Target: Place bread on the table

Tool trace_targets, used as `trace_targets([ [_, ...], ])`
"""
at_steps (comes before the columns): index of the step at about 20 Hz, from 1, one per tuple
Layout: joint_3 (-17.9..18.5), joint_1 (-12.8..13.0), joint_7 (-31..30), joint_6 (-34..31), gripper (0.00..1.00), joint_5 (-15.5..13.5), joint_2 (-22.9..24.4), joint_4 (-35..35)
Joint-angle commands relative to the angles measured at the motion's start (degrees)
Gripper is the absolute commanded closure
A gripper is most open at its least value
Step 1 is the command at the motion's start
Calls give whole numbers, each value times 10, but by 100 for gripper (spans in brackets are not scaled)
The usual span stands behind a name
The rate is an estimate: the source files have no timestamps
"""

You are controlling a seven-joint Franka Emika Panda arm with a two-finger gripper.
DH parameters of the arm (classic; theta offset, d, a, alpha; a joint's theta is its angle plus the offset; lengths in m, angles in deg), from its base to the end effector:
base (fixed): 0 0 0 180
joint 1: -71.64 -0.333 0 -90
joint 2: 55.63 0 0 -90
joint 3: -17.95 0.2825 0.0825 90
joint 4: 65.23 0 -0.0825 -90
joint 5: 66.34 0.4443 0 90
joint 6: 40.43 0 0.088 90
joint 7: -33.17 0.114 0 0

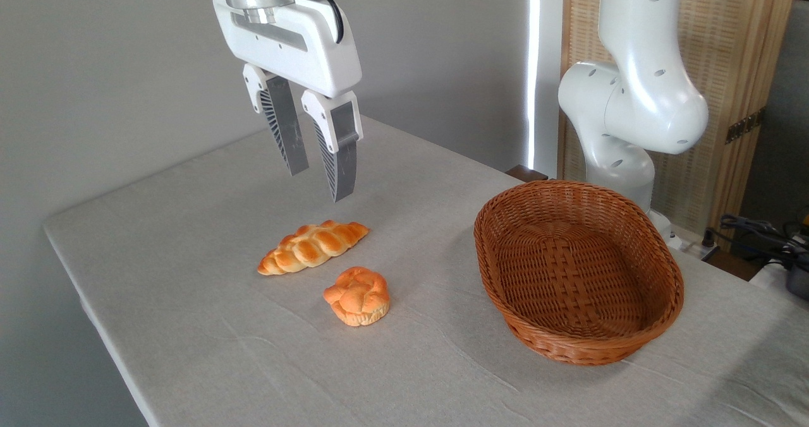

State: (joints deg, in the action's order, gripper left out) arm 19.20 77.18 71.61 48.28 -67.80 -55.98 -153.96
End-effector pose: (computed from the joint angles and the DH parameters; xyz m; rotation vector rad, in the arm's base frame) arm 0.6125 -0.0489 0.5901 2.9011 -1.1357 0.0020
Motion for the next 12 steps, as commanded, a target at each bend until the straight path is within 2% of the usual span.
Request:
trace_targets([
  [1,-2,0,-22,24,0,8,-10,8],
  [12,-1,0,-14,19,0,8,-9,7],
])
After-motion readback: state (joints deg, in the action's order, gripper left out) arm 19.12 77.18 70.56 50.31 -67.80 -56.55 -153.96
